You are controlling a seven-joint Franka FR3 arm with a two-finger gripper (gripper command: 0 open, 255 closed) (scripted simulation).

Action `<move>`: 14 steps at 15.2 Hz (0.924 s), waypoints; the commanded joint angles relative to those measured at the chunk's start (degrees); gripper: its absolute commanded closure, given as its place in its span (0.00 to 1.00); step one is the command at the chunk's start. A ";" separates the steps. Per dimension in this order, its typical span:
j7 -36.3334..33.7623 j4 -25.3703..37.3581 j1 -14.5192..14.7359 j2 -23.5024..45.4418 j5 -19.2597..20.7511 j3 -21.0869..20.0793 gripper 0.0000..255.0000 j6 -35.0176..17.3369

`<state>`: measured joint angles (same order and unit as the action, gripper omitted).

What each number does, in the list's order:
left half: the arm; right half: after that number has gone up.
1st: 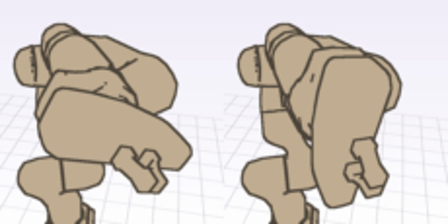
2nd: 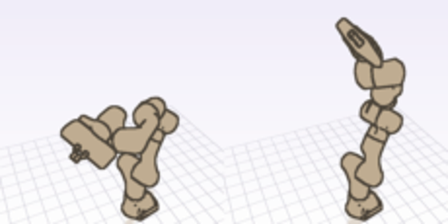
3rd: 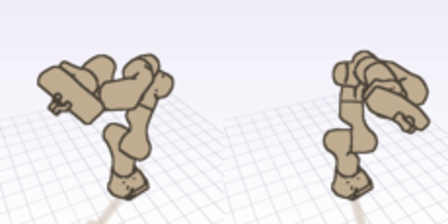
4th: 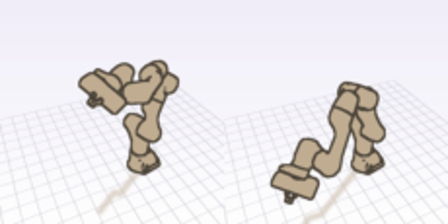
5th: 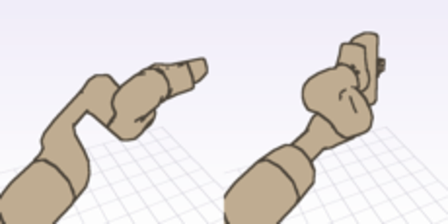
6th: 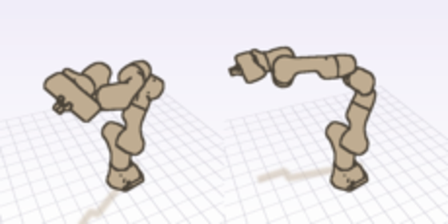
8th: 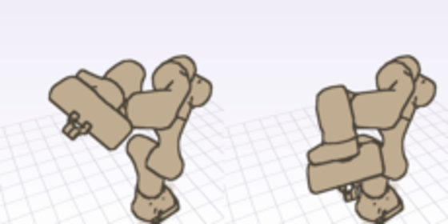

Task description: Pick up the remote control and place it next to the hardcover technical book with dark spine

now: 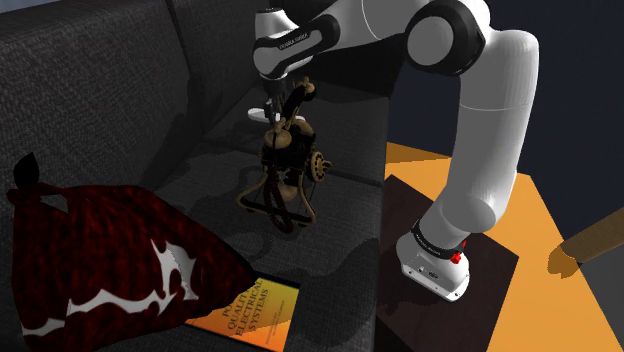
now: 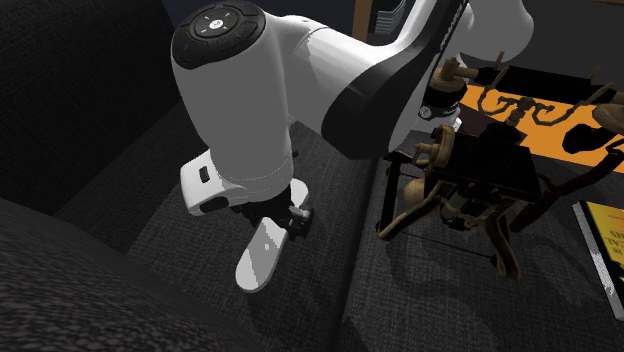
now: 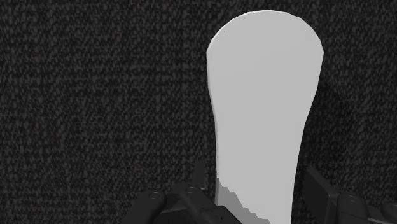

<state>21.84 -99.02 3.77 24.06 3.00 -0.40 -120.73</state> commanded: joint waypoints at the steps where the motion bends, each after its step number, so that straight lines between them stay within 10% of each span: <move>1: 0.08 0.35 -0.02 -0.69 -0.04 -0.01 1.00 1.01; 14: 0.48 5.54 -0.01 -4.14 -0.24 -0.07 1.00 9.64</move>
<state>22.35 -93.85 3.72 20.16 2.76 -0.44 -111.70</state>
